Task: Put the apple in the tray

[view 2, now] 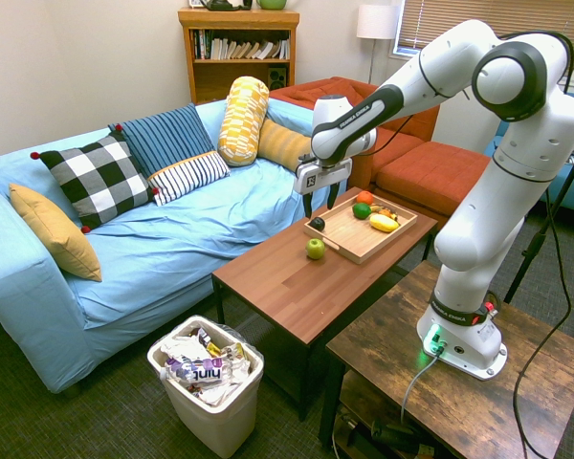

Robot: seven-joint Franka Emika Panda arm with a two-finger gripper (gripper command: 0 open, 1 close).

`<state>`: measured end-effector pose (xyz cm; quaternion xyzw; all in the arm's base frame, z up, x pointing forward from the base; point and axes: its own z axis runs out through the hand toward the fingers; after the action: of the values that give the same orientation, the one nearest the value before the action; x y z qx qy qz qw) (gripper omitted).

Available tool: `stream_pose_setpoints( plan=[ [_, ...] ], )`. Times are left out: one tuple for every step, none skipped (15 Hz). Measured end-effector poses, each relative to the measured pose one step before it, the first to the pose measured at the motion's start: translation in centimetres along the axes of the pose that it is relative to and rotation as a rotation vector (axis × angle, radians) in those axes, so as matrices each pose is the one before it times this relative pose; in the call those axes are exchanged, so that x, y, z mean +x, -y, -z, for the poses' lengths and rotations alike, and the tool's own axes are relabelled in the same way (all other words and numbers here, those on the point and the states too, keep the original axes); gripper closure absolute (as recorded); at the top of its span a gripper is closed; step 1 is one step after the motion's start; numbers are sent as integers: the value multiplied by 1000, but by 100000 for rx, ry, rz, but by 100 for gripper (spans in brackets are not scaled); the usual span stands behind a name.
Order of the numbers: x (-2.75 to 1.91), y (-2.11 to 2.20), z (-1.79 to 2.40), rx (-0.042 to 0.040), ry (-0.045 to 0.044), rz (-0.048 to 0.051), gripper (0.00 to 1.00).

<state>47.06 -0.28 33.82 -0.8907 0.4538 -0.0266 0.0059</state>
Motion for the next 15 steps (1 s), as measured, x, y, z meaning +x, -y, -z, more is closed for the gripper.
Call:
stream_pose_setpoints(
  plan=[
    [912, 355, -1124, -957, -399, -2831, 0],
    [830, 368, -1104, -1192, -383, -2483, 0],
    [810, 381, -1190, -1467, -339, -2272, 0],
    [763, 356, -1139, -1432, 74, -2067, 0],
    [827, 394, -1135, -1002, -171, -2143, 0],
    [904, 359, -1269, -666, 2, -2173, 0],
    [870, 395, -1380, -1079, 376, -1572, 0],
    [739, 389, -1318, -1522, 491, -1082, 0],
    [660, 410, -1135, -1023, 582, -1191, 0],
    [541, 491, -1043, -777, 598, -1121, 0],
    [411, 455, -851, -538, 590, -1056, 0],
    [338, 478, -842, -562, 414, -709, 0],
    [267, 436, -757, -519, 389, -608, 0],
    [282, 343, -776, -682, 275, -519, 0],
    [327, 237, -774, -723, 276, -657, 0]
  ],
)
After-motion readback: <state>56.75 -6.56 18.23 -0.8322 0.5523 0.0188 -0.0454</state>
